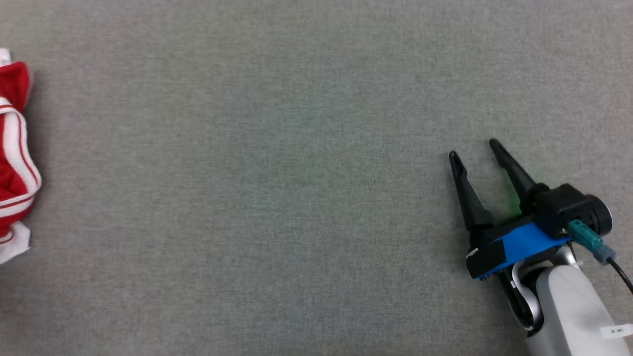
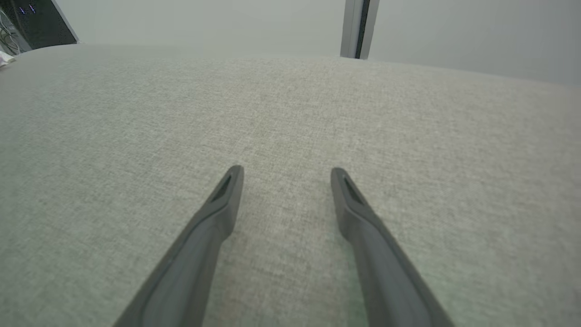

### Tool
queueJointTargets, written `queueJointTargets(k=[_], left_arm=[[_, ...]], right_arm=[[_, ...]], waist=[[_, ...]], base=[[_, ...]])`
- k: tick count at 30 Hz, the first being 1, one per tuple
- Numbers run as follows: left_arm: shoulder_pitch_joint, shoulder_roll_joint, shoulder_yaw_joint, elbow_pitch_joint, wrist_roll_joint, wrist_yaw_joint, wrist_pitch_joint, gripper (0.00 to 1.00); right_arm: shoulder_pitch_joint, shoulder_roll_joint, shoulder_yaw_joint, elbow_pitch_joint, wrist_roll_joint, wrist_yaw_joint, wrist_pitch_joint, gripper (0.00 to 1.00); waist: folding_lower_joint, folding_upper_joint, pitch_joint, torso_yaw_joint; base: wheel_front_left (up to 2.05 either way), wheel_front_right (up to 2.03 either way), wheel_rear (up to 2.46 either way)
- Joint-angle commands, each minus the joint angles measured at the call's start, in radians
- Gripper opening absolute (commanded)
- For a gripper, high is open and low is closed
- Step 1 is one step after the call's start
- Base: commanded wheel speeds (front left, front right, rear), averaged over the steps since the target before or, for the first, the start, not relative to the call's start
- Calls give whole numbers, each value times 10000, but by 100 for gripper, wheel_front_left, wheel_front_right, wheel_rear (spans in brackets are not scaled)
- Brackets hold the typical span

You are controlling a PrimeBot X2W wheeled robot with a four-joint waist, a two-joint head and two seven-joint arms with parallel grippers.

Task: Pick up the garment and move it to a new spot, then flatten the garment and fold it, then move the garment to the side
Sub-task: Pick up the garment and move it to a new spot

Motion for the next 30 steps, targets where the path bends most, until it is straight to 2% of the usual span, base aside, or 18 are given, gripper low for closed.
queueJointTargets(k=[1, 3, 6, 7, 8, 9, 10, 14, 18, 20, 23, 25, 30], left_arm=[[-51, 56, 55, 132, -8, 93, 164, 100], [-60, 70, 113, 346, -138, 270, 559, 100], [64, -207, 83, 619, -466, 448, 1411, 100], [104, -309, 94, 649, -590, 516, 1696, 95], [171, -409, 75, 671, -704, 548, 2013, 45], [246, -474, 50, 636, -816, 568, 2334, 25], [332, -550, 16, 507, -902, 611, 2591, 0], [401, -290, 105, -253, -1018, 480, 2756, 0], [53, 207, 218, -1315, -660, 358, 1862, 0], [-109, 260, 103, -1899, -426, 306, 1435, 0], [-472, 382, -195, -2748, -202, 93, 1112, 0], [-996, 588, -668, -3493, 124, -251, 820, 0], [-1536, 313, -1595, -4680, 338, -455, 1091, 0]], right_arm=[[-170, -30, 0, -65, -6, 2, -70, 100], [-261, 25, 23, -76, -10, 2, -134, 100], [-307, 58, -3, -18, 0, 0, -202, 100], [-317, 70, -28, 21, 18, 0, -231, 100], [-316, 93, -35, 67, 25, 0, -267, 100], [-294, 114, -62, 106, 37, 0, -296, 100], [-268, 135, -94, 145, 52, 0, -330, 100], [-163, 243, -131, 337, 166, 2, -501, 100], [-6, 325, -226, 613, 243, 2, -635, 100], [56, 383, -284, 693, 286, 2, -687, 100], [254, 452, -305, 910, 347, 2, -776, 100], [428, 506, -334, 1055, 412, 2, -836, 100], [676, 596, -327, 1312, 509, 2, -913, 100]], waist=[[-3, 0, 143, -67], [-3, 0, 368, -251], [-3, 0, 501, -435], [-3, 0, 493, -469], [-3, 0, 448, -501], [-3, 0, 395, -522], [-3, 0, 317, -536], [-3, 0, -134, -551], [-3, 0, -852, -488], [-3, 0, -1237, -455], [-3, 0, -1892, -417], [-3, 0, -2515, -426], [-3, 0, -3314, -589]], base=[[0, 0, 0], [0, 0, 0], [0, 0, 0], [0, 0, 0], [0, 0, 0], [0, 0, 0], [0, 0, 0], [0, 0, 0], [0, 0, 0], [0, 0, 0], [0, 0, 0], [0, 0, 0], [0, 0, 0]])
